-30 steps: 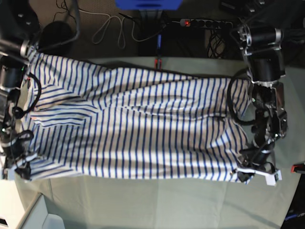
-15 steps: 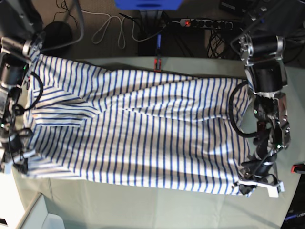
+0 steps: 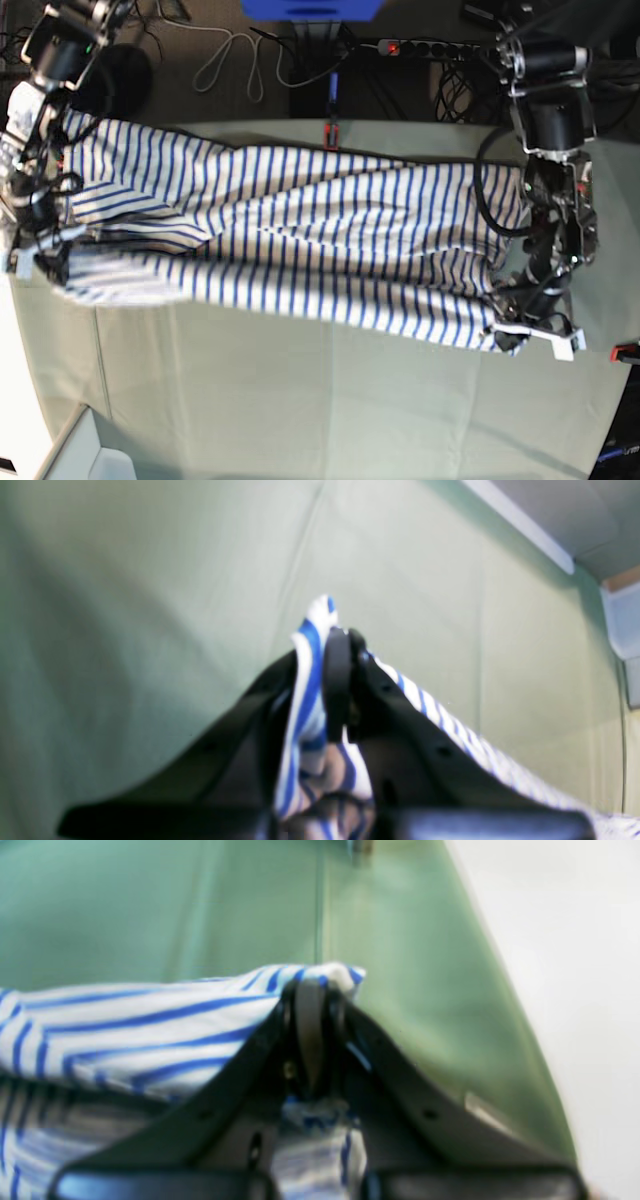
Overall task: Layout the t-shirt on the table in an organized manner, then fold the t-shirt properly
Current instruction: 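Lift the shirt with both grippers and fold it lengthwise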
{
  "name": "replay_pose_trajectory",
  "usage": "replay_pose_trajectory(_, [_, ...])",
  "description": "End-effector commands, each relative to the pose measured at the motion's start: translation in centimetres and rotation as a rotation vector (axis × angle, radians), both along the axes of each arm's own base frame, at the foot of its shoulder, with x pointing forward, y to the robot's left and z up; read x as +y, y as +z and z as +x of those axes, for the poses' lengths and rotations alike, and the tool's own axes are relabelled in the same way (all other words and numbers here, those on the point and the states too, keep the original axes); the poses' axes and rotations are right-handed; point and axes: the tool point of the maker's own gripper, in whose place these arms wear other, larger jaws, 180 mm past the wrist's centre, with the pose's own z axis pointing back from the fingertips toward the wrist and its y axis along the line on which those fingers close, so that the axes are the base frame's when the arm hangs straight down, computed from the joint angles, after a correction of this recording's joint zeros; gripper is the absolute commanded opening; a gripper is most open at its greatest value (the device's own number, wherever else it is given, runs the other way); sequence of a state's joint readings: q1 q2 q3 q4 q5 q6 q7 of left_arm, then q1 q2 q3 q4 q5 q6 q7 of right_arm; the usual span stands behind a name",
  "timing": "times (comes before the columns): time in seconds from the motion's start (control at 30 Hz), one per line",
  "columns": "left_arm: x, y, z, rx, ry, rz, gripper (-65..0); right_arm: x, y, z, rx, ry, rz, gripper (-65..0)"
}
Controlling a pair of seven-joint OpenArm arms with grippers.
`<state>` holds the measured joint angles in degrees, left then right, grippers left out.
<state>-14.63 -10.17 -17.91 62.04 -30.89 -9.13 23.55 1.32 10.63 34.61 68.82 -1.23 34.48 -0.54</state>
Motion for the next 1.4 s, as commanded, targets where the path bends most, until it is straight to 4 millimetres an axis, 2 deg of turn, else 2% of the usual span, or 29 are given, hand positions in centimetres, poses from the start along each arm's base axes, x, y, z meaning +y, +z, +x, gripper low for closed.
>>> replay_pose_trajectory(0.0, [0.8, 2.1, 1.0, -0.069, 0.011, 0.014, -64.9, -0.8, 2.4, 0.5, -0.079, -0.005, -0.018, -65.0])
replay_pose_trajectory(0.1, [0.8, 0.9, 0.0, -0.042, 0.013, 0.013, -64.9, -0.7, 1.8, -1.0, -0.067, -0.024, -0.014, -65.0])
replay_pose_trajectory(0.17, [0.7, 1.0, -0.7, -0.044, 0.006, 0.022, -64.9, -0.8, 1.8, -1.9, -0.066, -0.027, -0.015, -65.0])
replay_pose_trajectory(0.23, [0.5, 1.5, -1.4, -0.06, -0.003, 0.037, -64.9, 0.1, 1.6, -2.5, -0.064, 0.015, 0.011, -65.0])
replay_pose_trajectory(0.37, [0.2, 2.0, -3.2, -0.077, -0.018, 0.063, -64.9, -1.1, 1.2, -3.7, -0.054, -0.038, 0.023, -65.0])
replay_pose_trajectory(0.47, [0.2, 0.6, -4.9, -0.041, -0.021, 0.068, -64.9, -2.1, 0.2, -5.6, -0.025, -0.079, 0.026, -65.0])
replay_pose_trajectory(0.57, [0.4, -1.1, -6.6, 0.004, -0.018, 0.067, -64.9, -2.2, -0.3, -6.6, -0.009, -0.085, 0.025, -65.0])
replay_pose_trajectory(0.63, [1.6, -1.6, -7.4, 0.018, 0.013, 0.069, -64.9, -2.2, -0.8, -7.5, 0.012, -0.085, 0.024, -65.0])
replay_pose_trajectory(0.73, [2.7, -1.8, -8.0, 0.026, 0.047, 0.062, -64.9, -2.1, -1.6, -8.5, 0.042, -0.085, 0.026, -65.0])
replay_pose_trajectory(0.83, [3.4, -3.1, -8.6, 0.063, 0.065, 0.054, -64.9, -1.8, -2.3, -9.5, 0.068, -0.082, 0.03, -65.0])
replay_pose_trajectory(0.97, [3.7, -4.6, -9.3, 0.104, 0.072, 0.046, -64.9, -0.9, -3.3, -10.3, 0.085, -0.087, 0.055, -65.0])
replay_pose_trajectory(1.13, [3.7, -6.2, -10.0, 0.148, 0.08, 0.032, -64.9, -0.9, -4.0, -11.0, 0.106, -0.094, 0.066, -65.0])
replay_pose_trajectory(1.27, [3.8, -6.7, -10.4, 0.161, 0.083, 0.029, -64.9, -1.0, -4.9, -11.6, 0.13, -0.103, 0.081, -65.0])
replay_pose_trajectory(1.37, [3.8, -7.0, -10.9, 0.169, 0.085, 0.031, -64.9, -0.9, -5.8, -12.9, 0.163, -0.107, 0.088, -65.0])
